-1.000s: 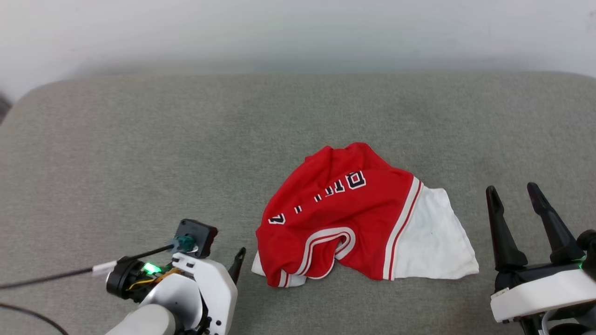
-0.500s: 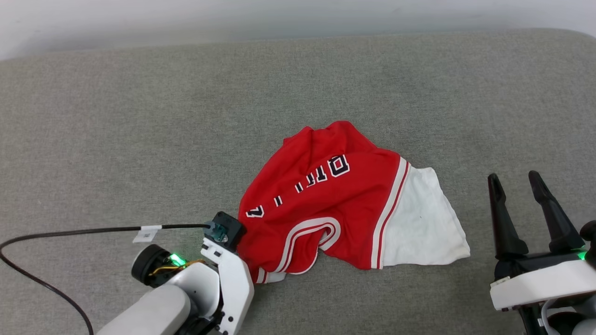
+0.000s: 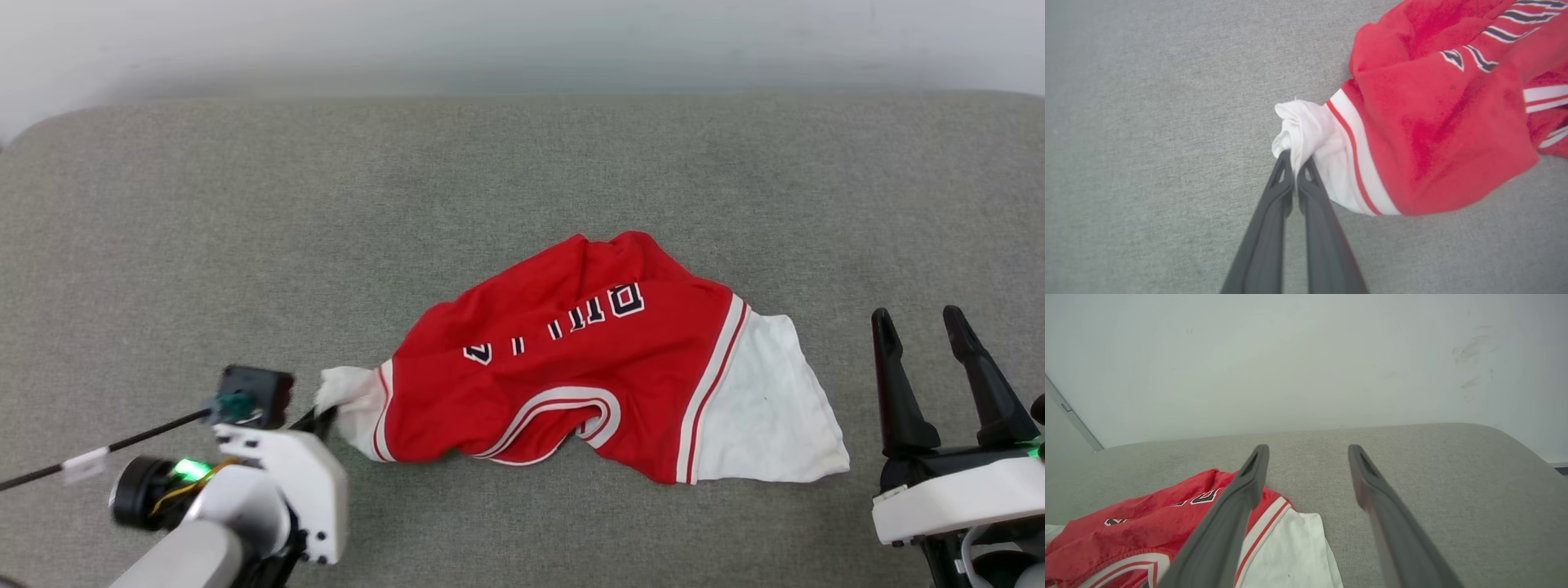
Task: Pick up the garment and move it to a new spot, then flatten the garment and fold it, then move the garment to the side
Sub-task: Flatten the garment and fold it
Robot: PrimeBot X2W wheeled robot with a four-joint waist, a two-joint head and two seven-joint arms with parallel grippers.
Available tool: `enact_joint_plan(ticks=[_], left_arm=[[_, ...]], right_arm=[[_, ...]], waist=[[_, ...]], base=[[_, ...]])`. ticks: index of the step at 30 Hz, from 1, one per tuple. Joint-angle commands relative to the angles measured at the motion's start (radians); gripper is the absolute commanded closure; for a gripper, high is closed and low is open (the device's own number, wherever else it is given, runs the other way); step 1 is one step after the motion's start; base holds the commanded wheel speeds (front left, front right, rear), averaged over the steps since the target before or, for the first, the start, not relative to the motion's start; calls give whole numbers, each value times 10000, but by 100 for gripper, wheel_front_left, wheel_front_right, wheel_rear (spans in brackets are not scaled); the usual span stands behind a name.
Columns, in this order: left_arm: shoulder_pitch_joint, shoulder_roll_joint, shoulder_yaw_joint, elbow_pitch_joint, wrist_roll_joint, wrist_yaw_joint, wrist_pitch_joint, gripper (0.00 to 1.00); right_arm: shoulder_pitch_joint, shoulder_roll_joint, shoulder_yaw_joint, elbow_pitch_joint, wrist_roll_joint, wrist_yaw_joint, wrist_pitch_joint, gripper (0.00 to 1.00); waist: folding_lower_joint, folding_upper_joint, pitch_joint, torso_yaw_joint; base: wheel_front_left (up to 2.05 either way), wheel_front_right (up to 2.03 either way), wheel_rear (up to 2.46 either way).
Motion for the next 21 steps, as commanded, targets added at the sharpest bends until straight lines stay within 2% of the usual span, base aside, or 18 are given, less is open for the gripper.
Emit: enact_joint_plan(ticks=[1,5,9,10,11,12,21], left_arm=[[388,125,214,-127,-187,230,-152,100],[1344,309,945,-140,-828,737,-588,100],[1942,101,1250,166,-1371,718,-887,100],[2021,-15,1233,245,-1511,643,-902,87],[2031,-144,1283,290,-1577,591,-1029,52],[1996,-171,1353,363,-1539,576,-1206,0],[1611,-598,1947,151,-1028,656,-3194,0]], right_arm=[[93,25,-23,1,2,-4,2,0],[106,25,-57,27,85,-4,51,0],[80,25,-79,116,138,-4,68,0],[70,25,-74,150,130,-4,74,0],[63,25,-65,168,143,-4,78,0],[61,25,-63,189,152,-4,75,0],[316,25,-160,416,209,-4,459,0]], waist=[[0,0,-43,56],[0,0,-44,108],[0,0,-29,78],[0,0,-31,61],[0,0,-36,48],[0,0,-49,34],[0,0,-451,-40]], base=[[0,0,0],[0,0,0],[0,0,0],[0,0,0],[0,0,0],[0,0,0],[0,0,0]])
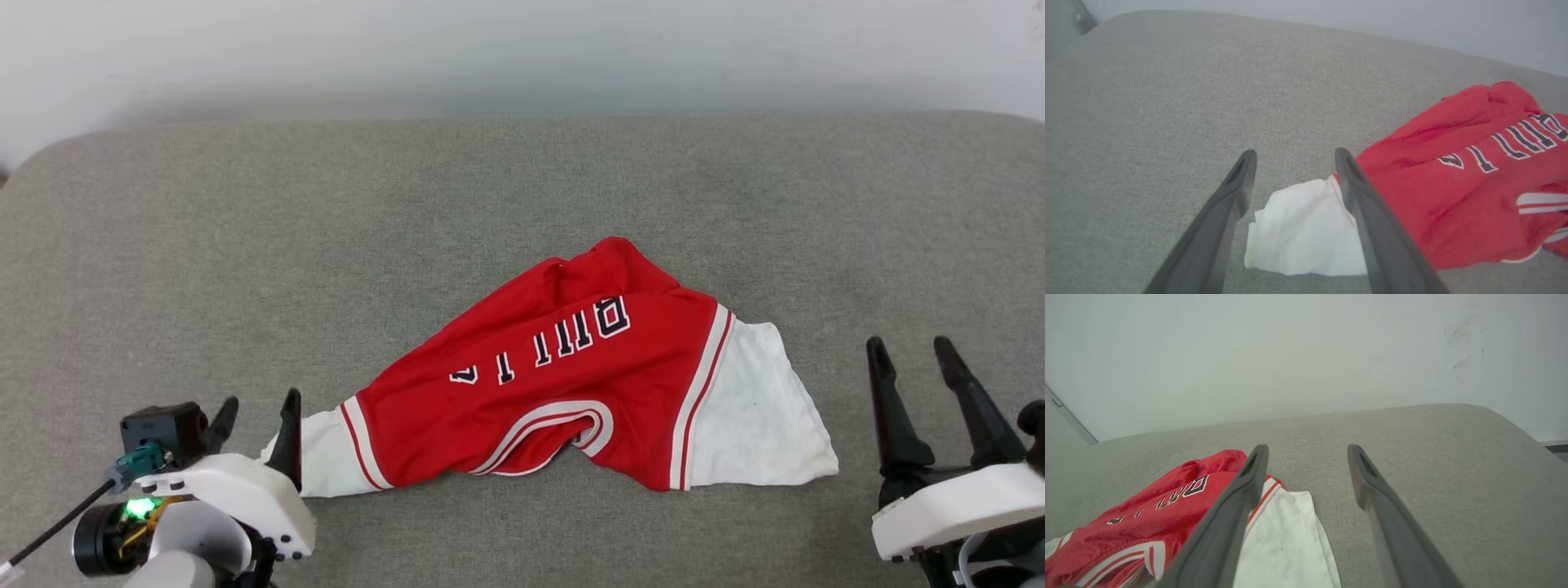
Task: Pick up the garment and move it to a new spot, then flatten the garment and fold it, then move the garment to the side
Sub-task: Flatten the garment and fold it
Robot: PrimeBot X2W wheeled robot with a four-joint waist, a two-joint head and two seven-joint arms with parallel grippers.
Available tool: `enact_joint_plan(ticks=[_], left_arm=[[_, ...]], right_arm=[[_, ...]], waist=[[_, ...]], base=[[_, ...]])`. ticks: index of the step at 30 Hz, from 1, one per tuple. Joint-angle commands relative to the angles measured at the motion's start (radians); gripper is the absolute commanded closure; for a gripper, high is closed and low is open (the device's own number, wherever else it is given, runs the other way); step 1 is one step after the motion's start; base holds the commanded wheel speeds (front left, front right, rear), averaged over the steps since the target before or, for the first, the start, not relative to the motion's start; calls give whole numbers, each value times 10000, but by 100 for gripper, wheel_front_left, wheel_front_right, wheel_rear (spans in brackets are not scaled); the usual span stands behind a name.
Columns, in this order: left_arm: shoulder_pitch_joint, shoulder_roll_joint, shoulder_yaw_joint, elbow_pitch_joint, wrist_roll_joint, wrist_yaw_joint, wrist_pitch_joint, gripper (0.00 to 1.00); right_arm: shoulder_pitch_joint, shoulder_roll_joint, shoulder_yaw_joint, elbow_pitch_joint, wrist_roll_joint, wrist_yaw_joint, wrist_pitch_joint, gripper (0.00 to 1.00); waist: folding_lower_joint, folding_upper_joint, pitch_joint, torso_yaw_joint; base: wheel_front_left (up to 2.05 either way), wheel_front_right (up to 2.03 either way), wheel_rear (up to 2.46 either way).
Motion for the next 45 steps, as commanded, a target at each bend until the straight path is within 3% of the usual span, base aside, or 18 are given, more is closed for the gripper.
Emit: enact_joint_plan(ticks=[1,9,16,24,30,31,32,40,43,44,45], left_arm=[[-187,-67,45,-131,227,49,-322,0],[-638,-389,-179,-944,1278,78,-1836,0],[-1031,-575,-520,-1803,1999,162,-2210,0],[-1494,-740,-774,-2152,2362,145,-2214,0],[-1542,-849,-709,-1895,2236,128,-2293,0],[-1494,-854,-696,-1847,2199,143,-2298,0],[-1444,-836,-670,-1796,2171,155,-2302,0],[-938,-341,-558,-1309,1694,152,-1538,0],[-627,137,-557,-1089,1139,-119,-664,0],[-311,851,-638,-707,148,-750,844,0],[-241,1008,-673,-561,-101,-916,1242,0]], right_arm=[[170,23,-44,97,22,-4,215,0],[390,-32,-595,835,226,-4,2573,0],[-295,-852,-774,2085,654,-4,5595,0],[-1608,-1399,-95,3590,1058,-4,6467,0],[-1851,-1266,814,4925,1421,13,7070,1],[-1835,-1203,916,5039,1550,13,7161,71],[-1824,-1162,970,5113,1617,21,7196,100],[-1997,-1598,821,4282,1490,-2,6618,100],[-1921,-1709,576,3676,1390,-4,6468,100],[-1655,-1709,285,3019,1245,-4,6508,100],[-1602,-1655,247,2877,1255,-4,6541,100]], waist=[[0,0,-97,-2],[0,0,-412,45],[0,0,-210,413],[0,0,599,915],[0,0,816,1069],[0,0,808,1070],[0,0,801,1062],[0,0,492,769],[0,0,346,569],[0,0,272,297],[0,0,267,211]], base=[[0,0,0],[0,0,0],[0,0,0],[0,0,0],[0,0,0],[0,0,0],[0,0,0],[0,0,0],[0,0,0],[0,0,0],[0,0,0]])
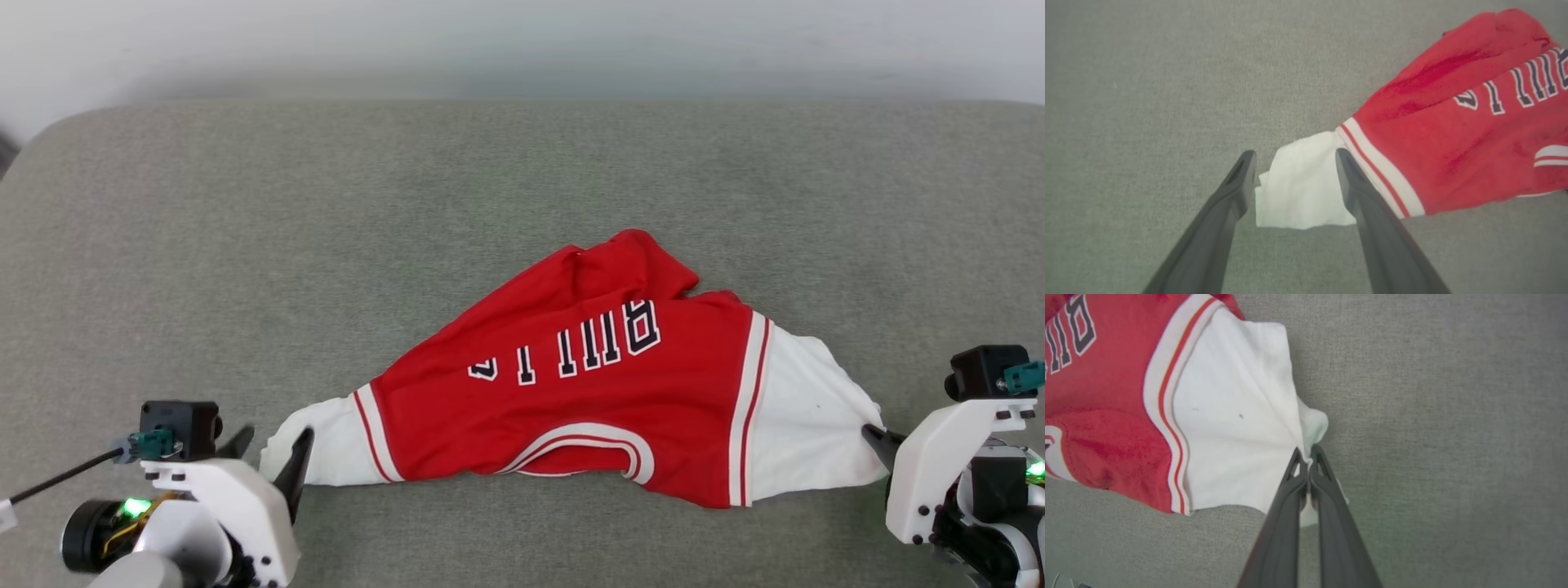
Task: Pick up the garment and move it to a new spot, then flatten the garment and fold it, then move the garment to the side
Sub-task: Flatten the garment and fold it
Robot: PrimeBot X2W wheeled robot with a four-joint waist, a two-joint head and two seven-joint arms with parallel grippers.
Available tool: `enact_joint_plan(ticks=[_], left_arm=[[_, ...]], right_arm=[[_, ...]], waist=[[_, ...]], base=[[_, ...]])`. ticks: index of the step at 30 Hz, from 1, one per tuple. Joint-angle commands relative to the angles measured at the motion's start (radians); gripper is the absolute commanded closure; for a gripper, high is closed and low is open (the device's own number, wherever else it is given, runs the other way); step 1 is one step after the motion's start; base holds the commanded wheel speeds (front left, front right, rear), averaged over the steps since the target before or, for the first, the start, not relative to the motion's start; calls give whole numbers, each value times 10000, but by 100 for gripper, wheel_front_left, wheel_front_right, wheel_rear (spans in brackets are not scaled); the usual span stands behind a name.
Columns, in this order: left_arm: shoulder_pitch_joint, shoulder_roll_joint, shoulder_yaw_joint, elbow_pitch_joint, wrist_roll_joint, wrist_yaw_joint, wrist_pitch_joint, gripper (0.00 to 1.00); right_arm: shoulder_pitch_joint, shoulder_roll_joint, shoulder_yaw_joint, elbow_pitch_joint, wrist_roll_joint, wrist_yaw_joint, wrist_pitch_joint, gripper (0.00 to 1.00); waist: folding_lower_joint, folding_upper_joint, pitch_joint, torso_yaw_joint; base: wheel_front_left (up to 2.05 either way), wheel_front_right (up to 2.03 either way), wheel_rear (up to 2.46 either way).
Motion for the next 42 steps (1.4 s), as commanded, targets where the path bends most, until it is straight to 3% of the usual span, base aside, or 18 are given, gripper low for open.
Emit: enact_joint_plan(ticks=[1,6,10,15,16,17,18,19,26,35,42], left_arm=[[126,129,-44,138,-198,-146,327,0],[203,456,-111,844,-1180,-640,1658,0],[-34,365,-119,1542,-1525,-758,2129,0],[-66,260,-683,2338,-1946,-1267,3360,0],[-27,206,-870,2413,-2054,-1365,3735,10],[-17,170,-970,2464,-2089,-1404,3889,52],[-47,91,-1022,2501,-2203,-1478,4023,52],[-86,35,-1104,2509,-2224,-1528,4160,100],[-765,84,-318,2161,-1386,-1128,2250,100],[-1785,129,470,497,-126,79,468,100],[-3897,-389,651,463,414,-62,47,100]], right_arm=[[117,63,-6,-131,-20,-4,46,100],[233,241,39,-500,-2,-4,65,100],[174,366,102,-528,54,-4,-25,100],[78,412,203,-414,161,-4,-131,100],[56,411,208,-391,187,-4,-160,100],[49,402,220,-366,204,-4,-169,100],[36,390,232,-348,208,-4,-192,100],[25,385,239,-332,234,-4,-235,100],[-72,101,319,-512,251,-4,-744,100],[-879,-263,153,-1107,-171,-5,-2062,100],[-2754,-195,-158,-705,-547,-5,-2853,100]], waist=[[0,0,-32,-177],[0,0,174,-582],[0,0,408,-782],[0,0,531,-944],[0,0,535,-955],[0,0,534,-963],[0,0,531,-972],[0,0,519,-976],[0,0,162,-880],[0,0,-357,-692],[0,0,-347,-668]], base=[[0,0,0],[0,0,0],[0,0,0],[0,0,0],[0,0,0],[0,0,0],[0,0,0],[0,0,0],[0,0,0],[0,0,0],[0,0,0]])
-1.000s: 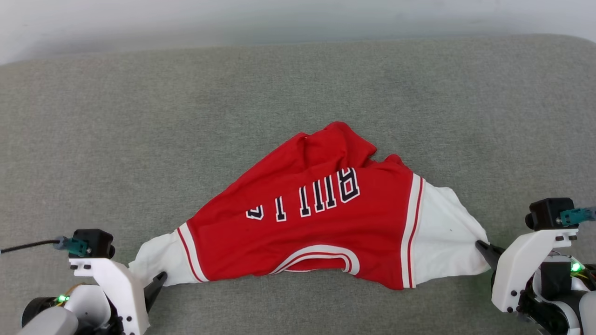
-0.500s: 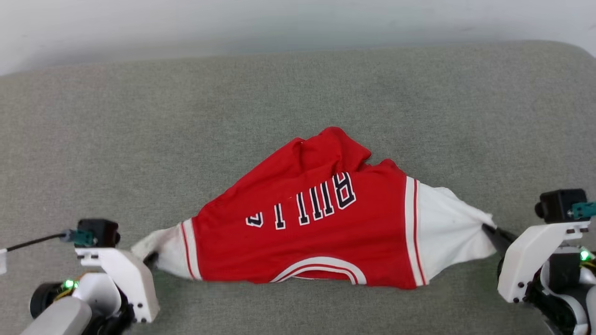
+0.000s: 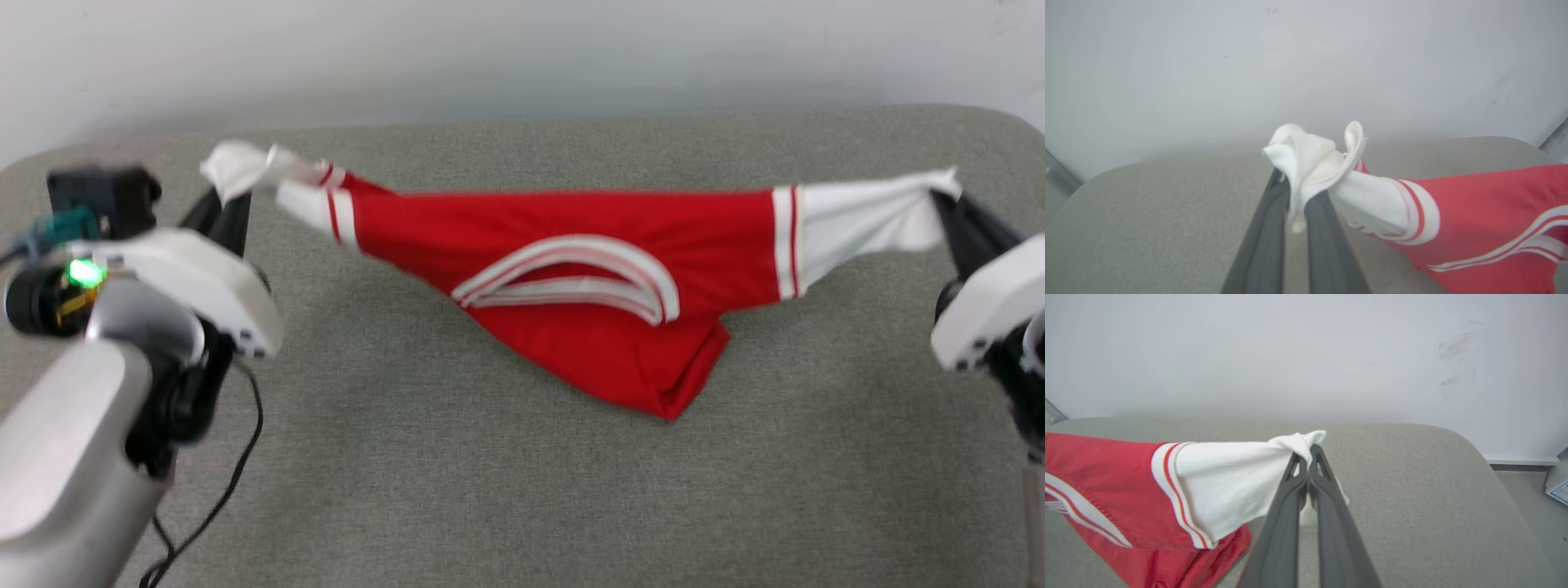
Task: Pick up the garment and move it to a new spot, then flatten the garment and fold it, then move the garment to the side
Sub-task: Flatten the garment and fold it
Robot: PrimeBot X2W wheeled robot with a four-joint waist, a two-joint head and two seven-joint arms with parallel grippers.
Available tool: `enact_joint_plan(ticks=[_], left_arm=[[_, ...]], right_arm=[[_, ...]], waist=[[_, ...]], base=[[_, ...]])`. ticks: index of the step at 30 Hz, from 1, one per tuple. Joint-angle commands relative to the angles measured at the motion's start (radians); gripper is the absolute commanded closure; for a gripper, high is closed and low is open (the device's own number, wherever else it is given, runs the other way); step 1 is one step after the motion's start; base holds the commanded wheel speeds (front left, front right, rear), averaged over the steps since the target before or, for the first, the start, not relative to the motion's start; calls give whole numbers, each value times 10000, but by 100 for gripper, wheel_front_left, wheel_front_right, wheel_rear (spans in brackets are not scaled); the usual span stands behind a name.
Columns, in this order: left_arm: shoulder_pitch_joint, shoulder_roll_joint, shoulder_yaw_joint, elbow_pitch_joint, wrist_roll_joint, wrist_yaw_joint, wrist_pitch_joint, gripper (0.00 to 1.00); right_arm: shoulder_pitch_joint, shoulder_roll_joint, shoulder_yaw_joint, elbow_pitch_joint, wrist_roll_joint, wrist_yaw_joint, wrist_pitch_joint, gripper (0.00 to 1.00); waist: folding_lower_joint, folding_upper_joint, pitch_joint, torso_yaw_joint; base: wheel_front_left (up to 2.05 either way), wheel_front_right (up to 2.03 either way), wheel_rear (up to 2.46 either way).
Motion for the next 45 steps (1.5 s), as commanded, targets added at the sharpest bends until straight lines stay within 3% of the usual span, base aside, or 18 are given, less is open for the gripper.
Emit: enact_joint_plan(ticks=[1,16,24,35,40,45], left_arm=[[-652,-154,12,238,135,-120,-51,100],[-7057,-1389,231,3582,1335,-936,-1020,100],[-10025,-1577,304,4671,1979,-1277,-1709,100],[-10945,-2262,253,6379,1828,-1713,-2443,100],[-10595,-2719,227,7637,1529,-2056,-2802,100],[-10171,-3157,245,8734,1189,-2514,-3230,100]], right_arm=[[-649,37,-34,142,-9,-5,-189,100],[-6992,-46,75,3069,-277,-5,-2399,100],[-10183,-177,488,4419,-416,-5,-3334,100],[-11913,315,1723,6785,-375,-7,-4284,100],[-11991,798,2385,8188,-130,-7,-4726,100],[-11613,881,2885,9224,211,-7,-5176,100]], waist=[[0,0,96,0],[0,0,2140,-285],[0,0,3494,-386],[0,0,4524,-365],[0,0,4799,-347],[0,0,4733,-237]], base=[[0,0,0],[0,0,0],[0,0,0],[0,0,0],[0,0,0],[0,0,0]])
